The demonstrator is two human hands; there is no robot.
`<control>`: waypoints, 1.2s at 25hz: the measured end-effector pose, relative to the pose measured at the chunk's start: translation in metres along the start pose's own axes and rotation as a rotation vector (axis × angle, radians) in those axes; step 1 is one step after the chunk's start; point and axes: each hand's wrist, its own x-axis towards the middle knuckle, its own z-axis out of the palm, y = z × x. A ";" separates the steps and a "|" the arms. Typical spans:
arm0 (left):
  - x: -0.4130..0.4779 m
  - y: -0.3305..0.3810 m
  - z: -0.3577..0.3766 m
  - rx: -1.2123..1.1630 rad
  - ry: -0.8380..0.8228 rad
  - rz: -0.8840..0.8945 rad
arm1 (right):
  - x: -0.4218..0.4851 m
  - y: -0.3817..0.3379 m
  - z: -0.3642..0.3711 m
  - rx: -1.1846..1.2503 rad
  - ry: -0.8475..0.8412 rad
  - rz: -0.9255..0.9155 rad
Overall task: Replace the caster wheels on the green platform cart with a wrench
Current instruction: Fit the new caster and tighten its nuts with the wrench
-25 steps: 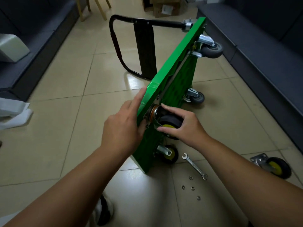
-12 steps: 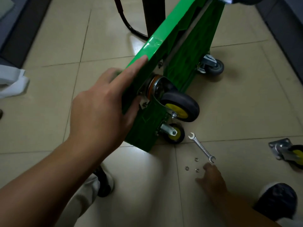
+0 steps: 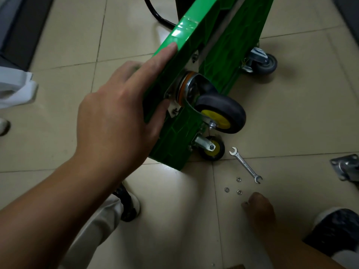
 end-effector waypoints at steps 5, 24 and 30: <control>-0.001 -0.001 -0.001 0.001 0.000 0.005 | -0.002 -0.004 -0.005 0.108 -0.021 -0.093; -0.030 0.078 -0.006 0.133 -0.083 -0.125 | -0.191 -0.178 -0.263 0.553 0.258 -1.058; -0.034 0.079 -0.002 0.072 -0.099 -0.185 | -0.188 -0.187 -0.263 0.617 0.276 -0.972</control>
